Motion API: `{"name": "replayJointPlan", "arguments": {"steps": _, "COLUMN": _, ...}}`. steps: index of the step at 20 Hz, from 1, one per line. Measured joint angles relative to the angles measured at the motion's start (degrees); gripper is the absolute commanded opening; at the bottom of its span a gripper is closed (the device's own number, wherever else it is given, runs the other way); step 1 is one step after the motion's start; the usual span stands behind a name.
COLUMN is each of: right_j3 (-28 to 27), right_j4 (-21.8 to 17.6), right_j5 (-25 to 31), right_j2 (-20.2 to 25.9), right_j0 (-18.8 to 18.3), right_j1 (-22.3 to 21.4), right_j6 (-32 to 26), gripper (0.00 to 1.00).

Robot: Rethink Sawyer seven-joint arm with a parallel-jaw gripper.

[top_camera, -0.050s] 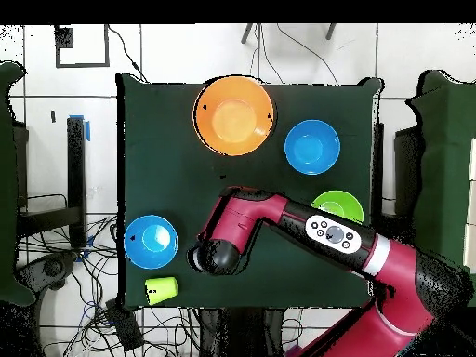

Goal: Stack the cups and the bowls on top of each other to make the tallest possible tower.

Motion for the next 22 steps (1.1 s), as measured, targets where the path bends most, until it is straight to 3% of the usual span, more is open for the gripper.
{"name": "replayJointPlan", "arguments": {"steps": 22, "right_j3": 4.5, "right_j4": -0.3, "right_j5": -8.0, "right_j2": -0.5, "right_j0": 0.0, "right_j1": -5.7, "right_j6": 0.0, "gripper": 1.00}}
